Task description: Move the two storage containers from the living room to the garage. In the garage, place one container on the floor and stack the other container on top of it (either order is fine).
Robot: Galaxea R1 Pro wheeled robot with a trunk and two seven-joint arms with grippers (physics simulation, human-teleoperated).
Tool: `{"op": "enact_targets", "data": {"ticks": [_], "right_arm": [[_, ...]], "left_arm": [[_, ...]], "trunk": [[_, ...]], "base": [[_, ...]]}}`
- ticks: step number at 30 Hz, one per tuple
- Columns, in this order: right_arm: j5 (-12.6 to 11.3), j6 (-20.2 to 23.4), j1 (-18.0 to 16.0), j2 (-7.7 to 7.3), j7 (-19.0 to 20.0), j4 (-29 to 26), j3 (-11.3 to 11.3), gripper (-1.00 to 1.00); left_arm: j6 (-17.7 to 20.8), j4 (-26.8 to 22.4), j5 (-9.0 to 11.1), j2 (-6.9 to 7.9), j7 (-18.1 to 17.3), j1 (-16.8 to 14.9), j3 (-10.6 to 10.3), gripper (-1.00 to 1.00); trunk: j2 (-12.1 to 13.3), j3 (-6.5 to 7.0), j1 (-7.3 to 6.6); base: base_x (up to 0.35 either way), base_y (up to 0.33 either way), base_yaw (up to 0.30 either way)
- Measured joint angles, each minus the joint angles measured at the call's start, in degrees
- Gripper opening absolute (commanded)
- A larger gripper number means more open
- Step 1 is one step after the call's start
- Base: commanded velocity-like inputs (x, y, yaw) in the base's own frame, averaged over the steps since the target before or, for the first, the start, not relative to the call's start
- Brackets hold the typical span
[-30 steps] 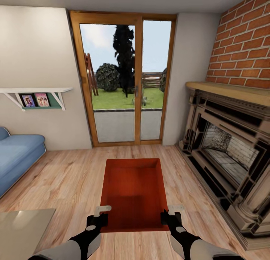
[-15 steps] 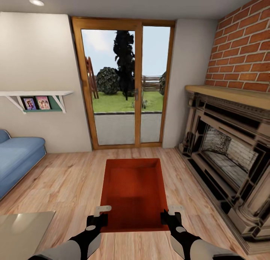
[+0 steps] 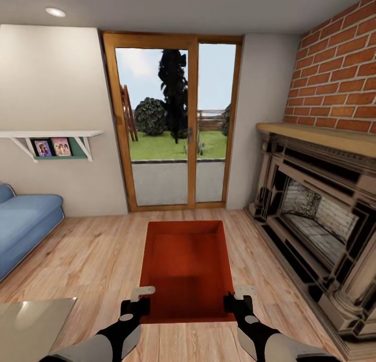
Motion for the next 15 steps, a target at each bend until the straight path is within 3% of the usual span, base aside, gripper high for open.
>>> {"op": "enact_targets", "data": {"ticks": [15], "right_arm": [[-0.01,0.03,-0.01,0.00,0.00,0.01,0.02,-1.00]], "left_arm": [[0.03,0.01,0.02,0.01,-0.01,0.00,-0.01,-1.00]], "trunk": [[0.00,0.10,0.00]], "base": [[0.000,0.000,0.000]]}}
